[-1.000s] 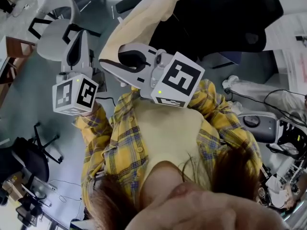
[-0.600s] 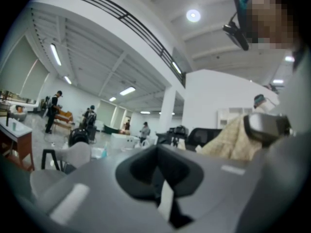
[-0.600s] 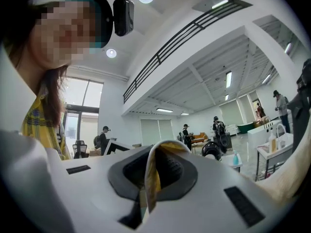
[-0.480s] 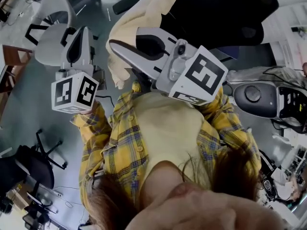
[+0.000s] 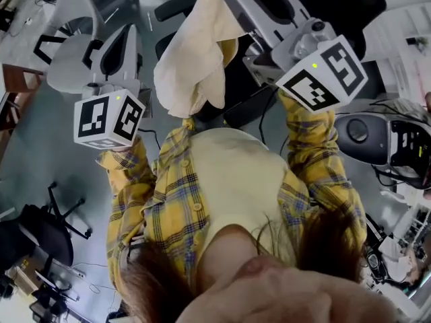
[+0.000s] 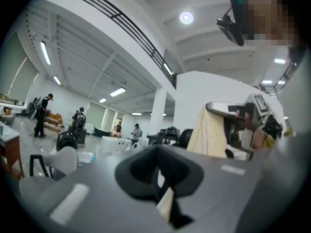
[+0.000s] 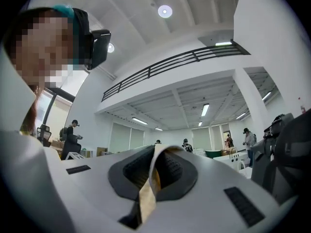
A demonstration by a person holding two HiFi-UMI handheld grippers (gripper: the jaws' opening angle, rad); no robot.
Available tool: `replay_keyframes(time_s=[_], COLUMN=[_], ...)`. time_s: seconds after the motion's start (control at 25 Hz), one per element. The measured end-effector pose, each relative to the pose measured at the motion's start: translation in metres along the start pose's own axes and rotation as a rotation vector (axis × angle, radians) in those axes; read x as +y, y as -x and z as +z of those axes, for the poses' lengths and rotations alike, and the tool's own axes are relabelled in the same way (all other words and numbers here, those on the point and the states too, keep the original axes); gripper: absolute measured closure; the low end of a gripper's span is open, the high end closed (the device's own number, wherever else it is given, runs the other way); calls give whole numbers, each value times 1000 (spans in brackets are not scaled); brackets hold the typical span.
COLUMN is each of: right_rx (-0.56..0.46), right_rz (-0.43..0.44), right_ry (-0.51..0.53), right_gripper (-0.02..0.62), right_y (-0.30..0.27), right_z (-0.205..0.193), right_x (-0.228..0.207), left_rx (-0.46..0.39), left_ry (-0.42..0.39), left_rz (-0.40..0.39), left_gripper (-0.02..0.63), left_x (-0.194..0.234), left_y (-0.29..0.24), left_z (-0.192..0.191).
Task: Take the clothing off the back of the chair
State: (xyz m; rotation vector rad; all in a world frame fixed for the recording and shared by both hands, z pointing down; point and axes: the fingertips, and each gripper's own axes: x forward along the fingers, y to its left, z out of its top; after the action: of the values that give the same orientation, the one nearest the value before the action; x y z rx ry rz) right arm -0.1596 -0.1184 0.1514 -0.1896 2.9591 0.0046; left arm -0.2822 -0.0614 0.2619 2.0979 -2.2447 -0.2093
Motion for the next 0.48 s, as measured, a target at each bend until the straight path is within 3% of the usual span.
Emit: replay_keyframes(time_s=[0.2,0.48], right_rx=[-46,-47], right_rz=[-17,-69], right_ry=[34,31], right_gripper=[581,581], right_y=[13,27], right_z=[24,20], right_x=[-17,-46], left_rx=[-2,11], left_ry=[-4,-6], left_rz=[16,4], left_gripper=[603,603], left_x=[-3,-11], left_y=[-6,-18], left_z=[0,3])
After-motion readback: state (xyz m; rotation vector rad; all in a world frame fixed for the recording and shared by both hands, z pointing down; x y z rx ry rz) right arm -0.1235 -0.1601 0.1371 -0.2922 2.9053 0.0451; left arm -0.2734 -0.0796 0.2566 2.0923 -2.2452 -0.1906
